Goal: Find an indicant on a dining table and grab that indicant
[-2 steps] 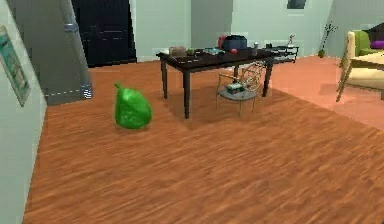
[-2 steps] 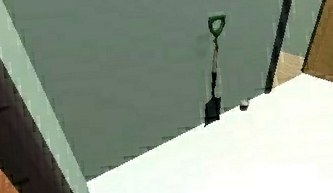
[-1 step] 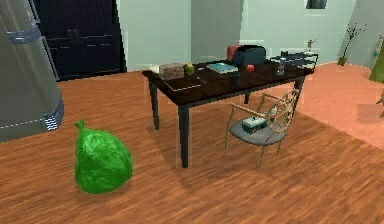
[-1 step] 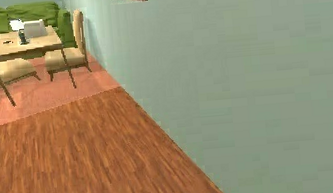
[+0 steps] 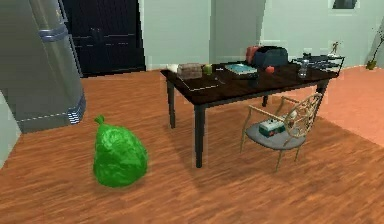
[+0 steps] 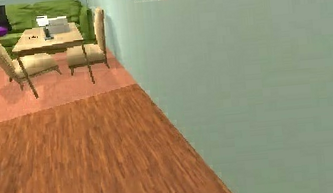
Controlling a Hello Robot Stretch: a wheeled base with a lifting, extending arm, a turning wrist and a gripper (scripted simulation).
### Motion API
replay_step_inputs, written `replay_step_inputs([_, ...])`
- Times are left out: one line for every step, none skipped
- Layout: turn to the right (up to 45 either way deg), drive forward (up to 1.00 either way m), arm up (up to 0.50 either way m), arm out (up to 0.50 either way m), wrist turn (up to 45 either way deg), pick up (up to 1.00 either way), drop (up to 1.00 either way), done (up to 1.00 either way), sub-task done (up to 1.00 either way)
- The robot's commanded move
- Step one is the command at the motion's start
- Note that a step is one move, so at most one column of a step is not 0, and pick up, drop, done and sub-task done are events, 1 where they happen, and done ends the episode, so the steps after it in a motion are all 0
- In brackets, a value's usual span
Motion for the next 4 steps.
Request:
replay_step_inputs([0.0,0.75,0.0,0.0,0.0,0.0,0.0,0.0,0.0])
replay_step_inputs([-45.0,0.0,0.0,0.0,0.0,0.0,0.0,0.0,0.0])
replay_step_inputs([-45.0,0.0,0.0,0.0,0.0,0.0,0.0,0.0,0.0])
replay_step_inputs([-9.0,0.0,0.0,0.0,0.0,0.0,0.0,0.0,0.0])
